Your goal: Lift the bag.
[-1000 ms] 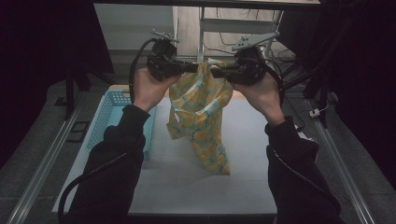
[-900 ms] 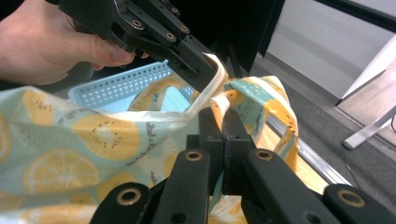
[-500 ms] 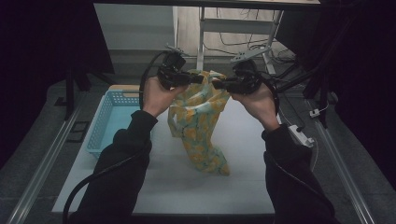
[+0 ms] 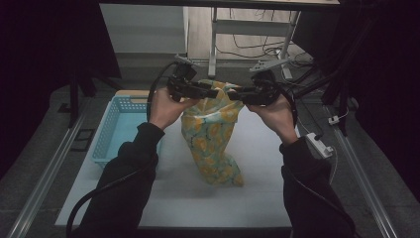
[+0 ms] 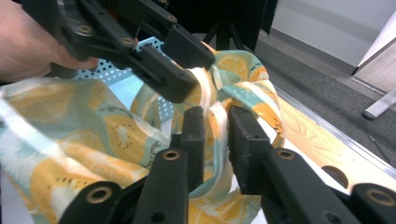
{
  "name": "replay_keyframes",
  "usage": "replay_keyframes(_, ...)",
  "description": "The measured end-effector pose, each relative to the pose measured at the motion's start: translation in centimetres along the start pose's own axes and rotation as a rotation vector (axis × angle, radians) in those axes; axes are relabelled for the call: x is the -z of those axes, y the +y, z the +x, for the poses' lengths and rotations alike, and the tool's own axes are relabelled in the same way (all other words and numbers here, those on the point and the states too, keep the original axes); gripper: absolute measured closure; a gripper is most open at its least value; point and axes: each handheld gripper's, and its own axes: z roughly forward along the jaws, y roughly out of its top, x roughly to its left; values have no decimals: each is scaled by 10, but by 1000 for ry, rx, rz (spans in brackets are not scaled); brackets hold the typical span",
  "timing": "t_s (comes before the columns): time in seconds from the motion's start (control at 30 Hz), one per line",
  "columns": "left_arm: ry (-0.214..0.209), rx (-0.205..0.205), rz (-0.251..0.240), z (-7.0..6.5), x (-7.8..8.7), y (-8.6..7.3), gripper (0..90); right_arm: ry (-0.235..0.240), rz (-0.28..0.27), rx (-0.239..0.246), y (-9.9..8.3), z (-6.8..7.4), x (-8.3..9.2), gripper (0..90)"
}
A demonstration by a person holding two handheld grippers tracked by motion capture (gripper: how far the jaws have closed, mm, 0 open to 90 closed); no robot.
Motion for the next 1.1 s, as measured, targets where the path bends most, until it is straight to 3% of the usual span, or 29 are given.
replay_keyframes(0.2,1,-26,-12,-1,13,-10,418,-3,-25,-14,-9,-1,7,648)
replay_keyframes(0.5,45,-64,-29,-2,28,-26,277,-2,-44,-30,-17,2,17,523)
replay_keyframes(0.83,98,-45,-12,4,50,-49,149,-6,-66,-86,-31,-3,23,423)
replay_keyframes(1.1,57,-25,-15,7,58,-73,41,-16,-72,-93,-38,-1,28,352)
